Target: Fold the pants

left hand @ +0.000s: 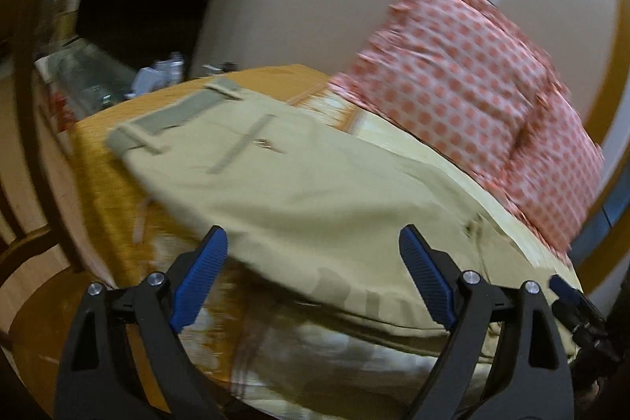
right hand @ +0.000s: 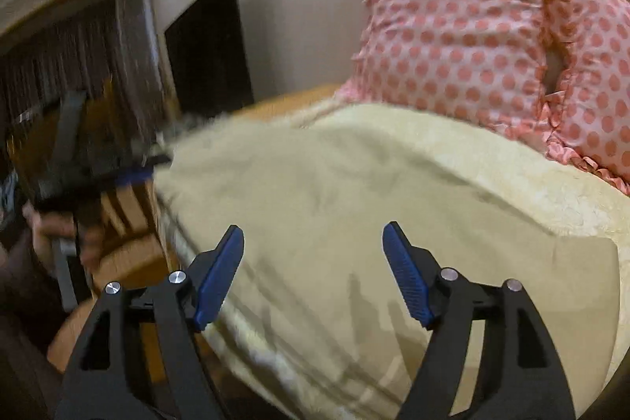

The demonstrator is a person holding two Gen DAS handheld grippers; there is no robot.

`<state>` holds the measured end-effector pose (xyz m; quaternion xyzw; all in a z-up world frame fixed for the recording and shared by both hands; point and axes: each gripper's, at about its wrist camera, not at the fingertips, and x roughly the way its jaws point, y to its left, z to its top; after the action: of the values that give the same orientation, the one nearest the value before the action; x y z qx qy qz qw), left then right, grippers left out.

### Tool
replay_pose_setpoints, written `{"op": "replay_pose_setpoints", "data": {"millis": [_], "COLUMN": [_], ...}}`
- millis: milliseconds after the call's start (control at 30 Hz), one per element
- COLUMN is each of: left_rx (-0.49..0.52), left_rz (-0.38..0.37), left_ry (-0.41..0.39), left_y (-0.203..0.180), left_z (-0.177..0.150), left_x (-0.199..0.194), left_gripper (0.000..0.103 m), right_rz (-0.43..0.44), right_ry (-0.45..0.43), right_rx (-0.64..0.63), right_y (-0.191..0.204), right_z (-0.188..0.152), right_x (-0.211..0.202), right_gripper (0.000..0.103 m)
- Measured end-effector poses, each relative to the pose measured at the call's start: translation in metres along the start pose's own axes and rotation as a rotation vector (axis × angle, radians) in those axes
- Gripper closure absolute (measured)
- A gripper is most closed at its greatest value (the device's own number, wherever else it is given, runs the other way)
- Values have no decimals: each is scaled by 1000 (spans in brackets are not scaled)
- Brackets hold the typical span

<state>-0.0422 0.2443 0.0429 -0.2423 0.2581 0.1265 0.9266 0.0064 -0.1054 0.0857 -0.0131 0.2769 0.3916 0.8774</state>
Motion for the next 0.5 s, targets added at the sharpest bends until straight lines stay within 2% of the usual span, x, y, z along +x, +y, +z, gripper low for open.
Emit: {"op": "replay_pose_setpoints", "data": {"millis": [33, 67, 100, 133, 167, 233, 400, 500], "left_rx": [-19, -40, -62, -78, -83, -85, -107, -132], "left_rz": [11, 22, 29, 38, 41, 51, 79, 97], "left_ry": [-7, -12, -16, -17, -16, -22, -46, -24], "left_y": [7, 13, 20, 25, 28, 33, 46, 55], "left_z": [0, 0, 0, 0, 0, 2, 16, 21], "left_x": [-1, -2, -3, -3, -3, -2, 8, 20], "left_gripper": [14, 14, 15, 15, 16, 16, 16, 15], "right_rz": [-30, -90, -123, -137, -152, -162, -124, -123], "right_ry": [-1, 38, 99, 193, 226, 203, 187, 183], "right_rx": [27, 51, 50, 36, 8, -33, 23, 10], "right_y": [-6, -12, -14, -15, -11, -1, -6, -6], "right_z": [1, 0, -1, -4, -10, -9, -5, -9], "right_x": [4, 15, 29, 46, 56, 54, 45, 47], "right_gripper": [30, 34, 42, 46, 45, 45, 42, 38]}}
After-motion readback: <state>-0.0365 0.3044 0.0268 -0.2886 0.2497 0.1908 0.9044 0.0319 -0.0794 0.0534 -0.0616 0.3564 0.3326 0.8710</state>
